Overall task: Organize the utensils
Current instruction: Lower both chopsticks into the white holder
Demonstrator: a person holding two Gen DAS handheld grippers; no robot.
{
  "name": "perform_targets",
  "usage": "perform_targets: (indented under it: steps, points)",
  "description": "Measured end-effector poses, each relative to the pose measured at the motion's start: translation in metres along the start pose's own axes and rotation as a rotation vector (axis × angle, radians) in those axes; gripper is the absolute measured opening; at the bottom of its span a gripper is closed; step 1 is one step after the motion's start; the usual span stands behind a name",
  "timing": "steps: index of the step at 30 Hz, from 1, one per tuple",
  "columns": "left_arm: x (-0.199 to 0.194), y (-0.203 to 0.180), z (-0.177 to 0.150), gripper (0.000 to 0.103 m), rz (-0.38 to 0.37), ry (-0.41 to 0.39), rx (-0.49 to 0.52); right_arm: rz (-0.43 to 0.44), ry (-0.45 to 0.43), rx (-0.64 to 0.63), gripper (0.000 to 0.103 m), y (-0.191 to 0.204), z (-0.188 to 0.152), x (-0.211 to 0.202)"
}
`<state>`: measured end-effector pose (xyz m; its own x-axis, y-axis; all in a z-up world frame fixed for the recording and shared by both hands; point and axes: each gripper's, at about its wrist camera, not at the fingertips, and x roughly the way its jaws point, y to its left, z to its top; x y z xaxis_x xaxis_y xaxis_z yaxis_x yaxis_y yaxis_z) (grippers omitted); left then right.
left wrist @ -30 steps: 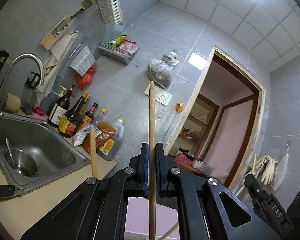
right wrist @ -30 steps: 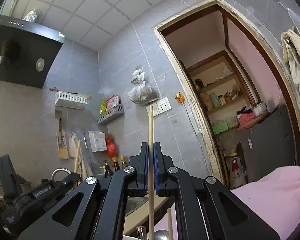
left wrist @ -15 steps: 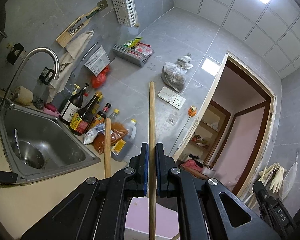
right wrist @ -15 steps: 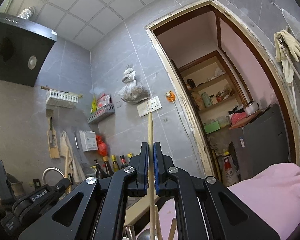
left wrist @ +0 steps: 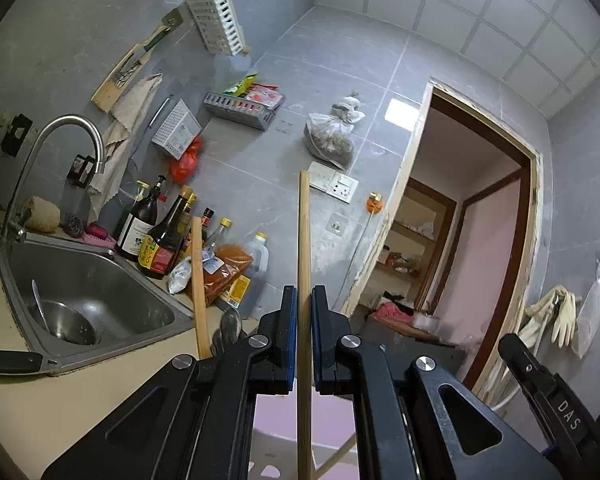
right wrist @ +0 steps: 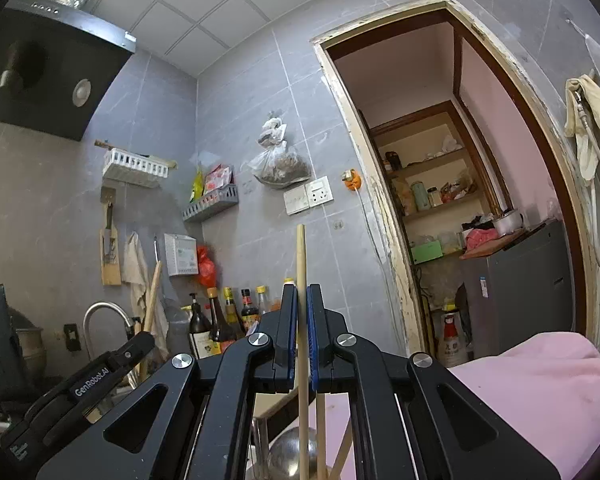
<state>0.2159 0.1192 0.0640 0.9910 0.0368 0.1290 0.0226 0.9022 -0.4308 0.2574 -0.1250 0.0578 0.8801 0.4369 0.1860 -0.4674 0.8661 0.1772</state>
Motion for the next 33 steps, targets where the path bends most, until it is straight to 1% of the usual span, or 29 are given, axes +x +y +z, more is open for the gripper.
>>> perform_targets:
  steps: [11,18,23,26,33]
  points:
    - [-0.007,-0.002,-0.011,0.004,0.009,0.062,0.039,0.022,0.057,-0.024,0.004,0.003,-0.009,-0.004]
    - [-0.009,-0.009,-0.012,0.004,0.001,0.078,0.073,0.036,0.069,-0.037,0.004,0.009,-0.011,-0.005]
    - [-0.005,0.002,-0.009,0.004,-0.027,0.104,0.008,0.032,0.067,-0.038,0.004,0.009,-0.011,-0.006]
    - [-0.004,0.007,-0.007,0.004,-0.030,0.109,-0.016,0.026,0.067,-0.038,0.004,0.008,-0.011,-0.007]
    - [-0.002,0.005,-0.011,0.004,-0.025,0.119,0.021,0.026,0.071,-0.031,0.005,0.005,-0.012,-0.005]
